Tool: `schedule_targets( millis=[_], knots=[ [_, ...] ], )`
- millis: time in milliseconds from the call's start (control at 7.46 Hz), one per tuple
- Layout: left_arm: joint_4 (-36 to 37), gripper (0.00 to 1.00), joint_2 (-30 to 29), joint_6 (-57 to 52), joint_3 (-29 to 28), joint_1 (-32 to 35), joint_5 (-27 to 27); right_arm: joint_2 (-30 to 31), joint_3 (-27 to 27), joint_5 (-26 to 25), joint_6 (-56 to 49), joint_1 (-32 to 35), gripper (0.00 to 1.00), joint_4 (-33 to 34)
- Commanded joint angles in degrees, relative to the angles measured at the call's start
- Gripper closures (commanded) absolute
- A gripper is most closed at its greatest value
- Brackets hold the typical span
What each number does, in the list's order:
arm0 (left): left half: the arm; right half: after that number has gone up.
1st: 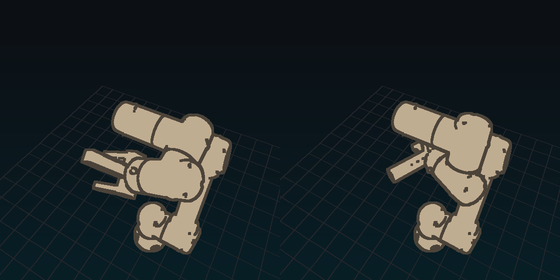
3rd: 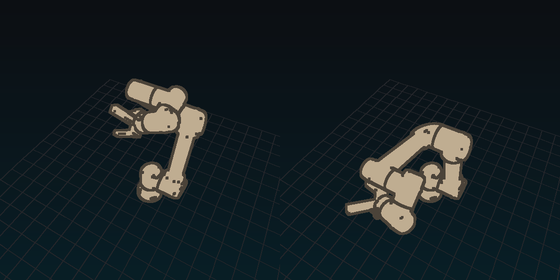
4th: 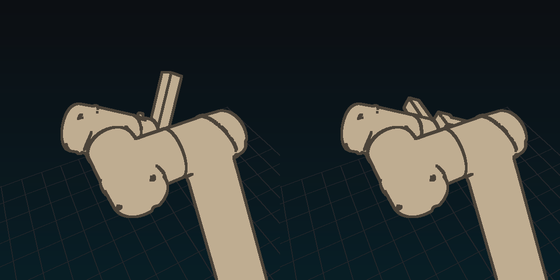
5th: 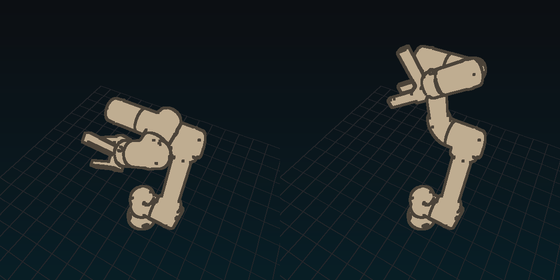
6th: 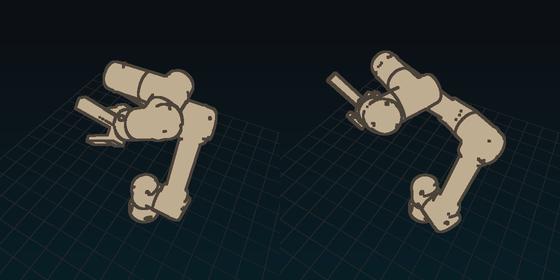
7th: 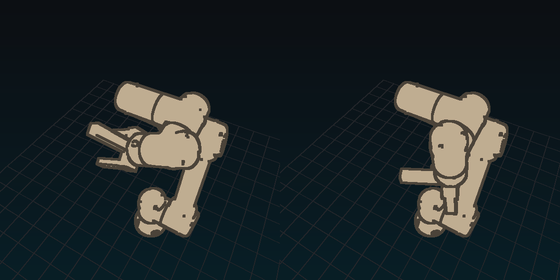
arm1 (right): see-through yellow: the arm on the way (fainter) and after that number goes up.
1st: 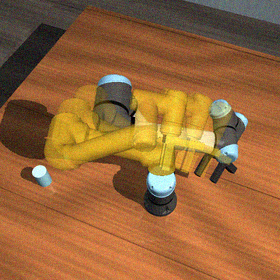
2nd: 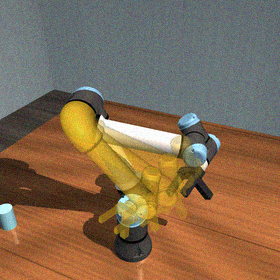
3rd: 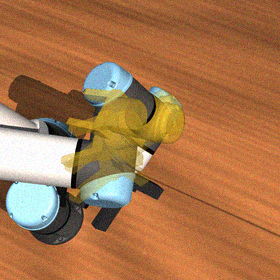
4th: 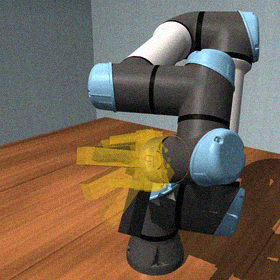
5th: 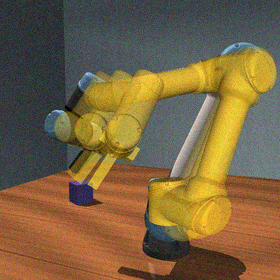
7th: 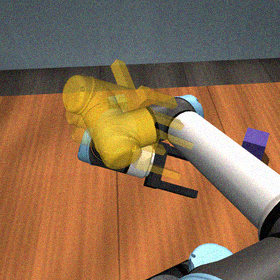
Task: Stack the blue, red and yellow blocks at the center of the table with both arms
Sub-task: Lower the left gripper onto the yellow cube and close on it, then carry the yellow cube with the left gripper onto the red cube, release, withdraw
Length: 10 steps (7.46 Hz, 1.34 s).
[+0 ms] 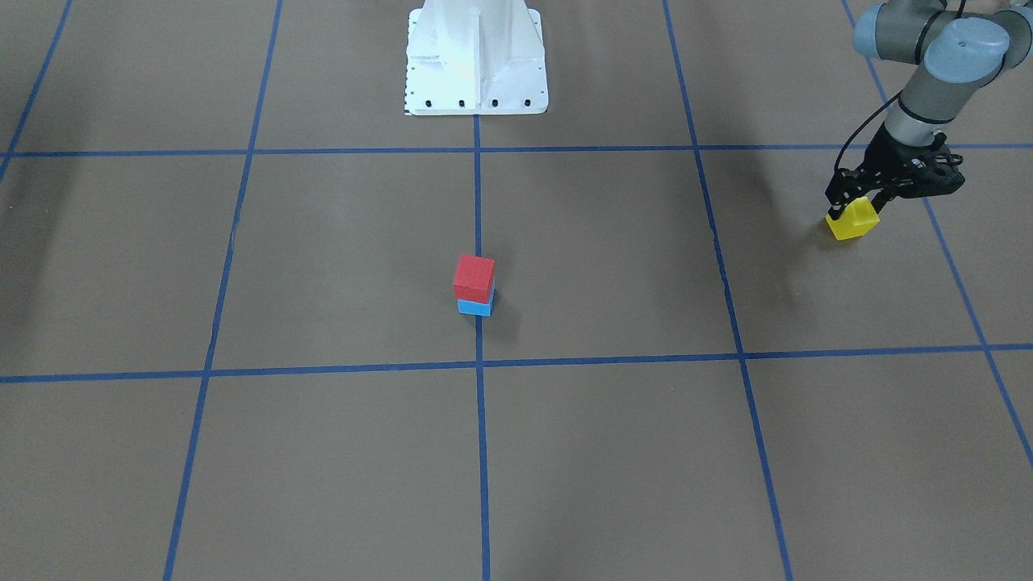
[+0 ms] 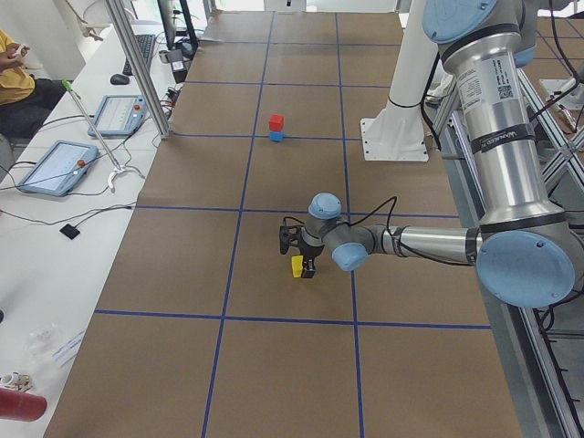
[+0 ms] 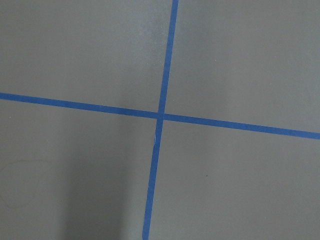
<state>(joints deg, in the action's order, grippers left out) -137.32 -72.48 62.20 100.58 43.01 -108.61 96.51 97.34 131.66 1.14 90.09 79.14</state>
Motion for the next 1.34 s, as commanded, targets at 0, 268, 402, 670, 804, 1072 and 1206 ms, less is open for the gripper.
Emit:
schedule_targets(
  millis=[0,268,402,670,804,1072,1206],
  knots=[
    [-0.1,1.00,-0.5,-2.5,0.7,-0.2,0.2,0.0,0.0,0.0,0.1,0.0,0.00,0.1],
    [7.6,1.00,-1.8,-7.3,7.3,0.9,-3.8,0.0,-0.4,0.0,0.2,-0.2,0.00,0.1],
    [19.5,1.00,-7.9,-10.0,12.1,1.9,-4.2,0.0,-0.4,0.0,0.2,0.0,0.00,0.1],
    [43.6,1.00,-30.9,-11.9,12.1,1.7,-4.0,0.0,-0.7,0.0,0.3,0.0,0.00,0.1],
    [48.5,1.00,-41.1,-11.8,9.3,0.6,-3.7,-0.1,-1.2,0.0,0.3,0.0,0.00,0.1],
    [49.8,1.00,-57.9,-11.1,-2.3,-2.4,-3.7,-0.1,-2.0,0.0,0.2,-0.2,0.00,0.1],
    [49.8,1.00,-65.8,-10.6,-9.4,-4.1,-2.1,0.1,-2.0,0.0,0.1,0.0,0.00,0.1]
  ],
)
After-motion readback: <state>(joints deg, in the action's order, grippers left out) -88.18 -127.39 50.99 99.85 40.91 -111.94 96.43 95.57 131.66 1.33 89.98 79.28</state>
